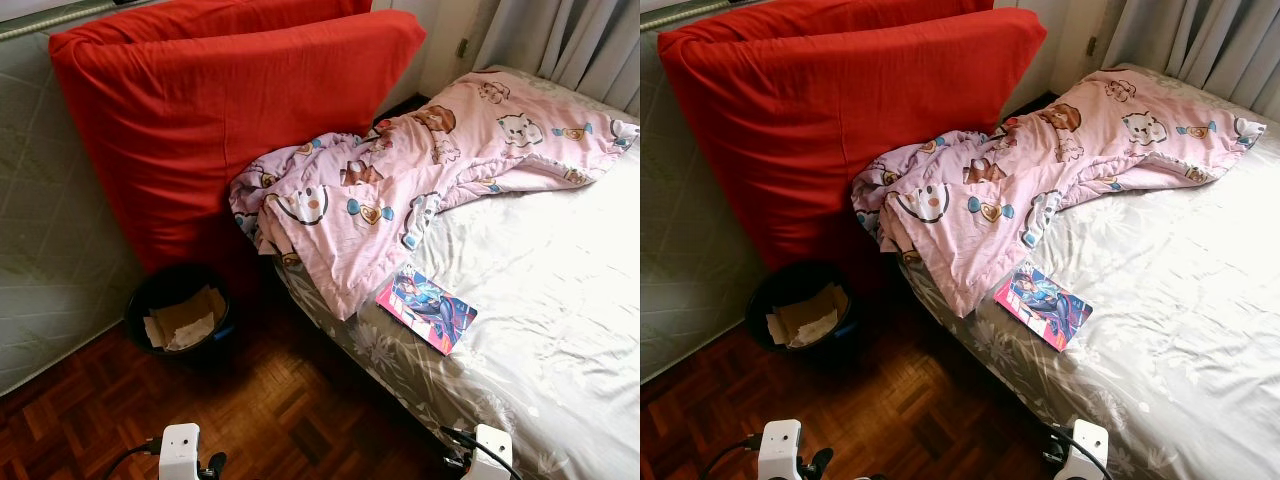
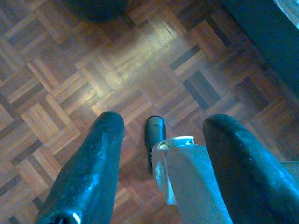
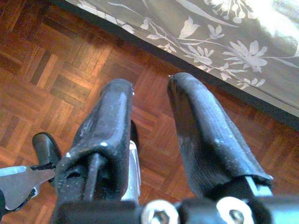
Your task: Clean up the room
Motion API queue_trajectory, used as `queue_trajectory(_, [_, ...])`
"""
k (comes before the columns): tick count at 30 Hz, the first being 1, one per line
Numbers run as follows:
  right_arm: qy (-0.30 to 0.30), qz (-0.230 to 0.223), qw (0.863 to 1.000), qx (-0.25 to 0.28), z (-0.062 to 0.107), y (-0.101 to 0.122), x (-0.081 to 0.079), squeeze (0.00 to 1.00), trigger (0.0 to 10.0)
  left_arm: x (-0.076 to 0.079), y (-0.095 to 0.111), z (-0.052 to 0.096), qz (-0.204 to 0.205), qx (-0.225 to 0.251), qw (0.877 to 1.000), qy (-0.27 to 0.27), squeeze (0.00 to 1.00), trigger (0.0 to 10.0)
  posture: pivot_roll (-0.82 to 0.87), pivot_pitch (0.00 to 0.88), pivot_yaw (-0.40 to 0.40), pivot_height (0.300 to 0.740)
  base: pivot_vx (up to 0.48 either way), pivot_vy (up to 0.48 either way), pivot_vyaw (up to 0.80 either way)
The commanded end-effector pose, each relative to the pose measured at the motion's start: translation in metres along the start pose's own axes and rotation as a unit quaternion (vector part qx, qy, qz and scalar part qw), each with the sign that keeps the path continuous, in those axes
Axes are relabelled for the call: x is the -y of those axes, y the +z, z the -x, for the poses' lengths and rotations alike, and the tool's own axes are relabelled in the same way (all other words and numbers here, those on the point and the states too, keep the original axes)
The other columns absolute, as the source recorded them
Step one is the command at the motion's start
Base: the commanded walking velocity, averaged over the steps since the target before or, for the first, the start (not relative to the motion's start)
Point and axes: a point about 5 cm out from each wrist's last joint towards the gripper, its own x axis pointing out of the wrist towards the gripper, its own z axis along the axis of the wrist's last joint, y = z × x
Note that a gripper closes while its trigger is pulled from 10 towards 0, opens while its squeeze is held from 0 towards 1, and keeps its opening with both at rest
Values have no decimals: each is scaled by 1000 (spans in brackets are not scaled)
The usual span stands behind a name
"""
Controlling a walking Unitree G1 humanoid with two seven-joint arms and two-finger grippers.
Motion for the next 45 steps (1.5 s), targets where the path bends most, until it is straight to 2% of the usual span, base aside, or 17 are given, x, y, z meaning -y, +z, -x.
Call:
queue_trajectory(1, [26,22,999,16,-14,59,13,0,10000,17,30,-17,0,-35,999,1,0,10000,31,0,-29,740,0,0,0])
queue_trajectory(16, [28,16,999,21,-13,57,13,0,10000,16,31,-16,-6,-24,1000,5,0,10000,28,0,-23,740,0,0,0])
queue_trajectory(22, [32,16,999,30,-13,59,13,0,10000,16,35,-17,-8,-4,1000,5,0,10000,23,0,-21,740,0,0,0])
queue_trajectory(28, [53,32,994,89,-12,70,10,0,10000,16,45,-16,0,56,998,5,0,10000,13,0,-12,740,0,0,0])
queue_trajectory(30, [57,31,991,117,-10,75,9,0,10000,17,49,-15,-14,80,997,0,0,10000,7,0,-9,740,0,0,0])
queue_trajectory(32, [65,29,988,137,-9,77,8,0,10000,16,51,-14,-3,95,995,3,0,10000,-2,0,-5,740,0,0,0])
queue_trajectory(34, [74,30,985,151,-8,79,7,0,10000,15,51,-13,14,108,994,8,0,10000,-9,0,-3,740,0,0,0])
queue_trajectory(42, [76,16,980,184,-5,80,9,0,10000,15,52,-10,15,137,990,5,0,10000,-10,9,-11,740,0,0,0])
queue_trajectory(43, [76,17,979,190,-4,80,9,0,10000,19,73,-12,15,174,985,-4,0,10000,-7,18,-17,740,0,0,0])
queue_trajectory(44, [76,17,979,190,-4,80,9,0,10000,19,73,-12,15,174,985,-4,0,10000,-7,18,-17,740,0,0,0])
queue_trajectory(45, [77,18,978,193,-4,80,10,0,10000,21,89,-14,14,201,979,-10,0,10000,-7,18,-17,740,0,0,0])
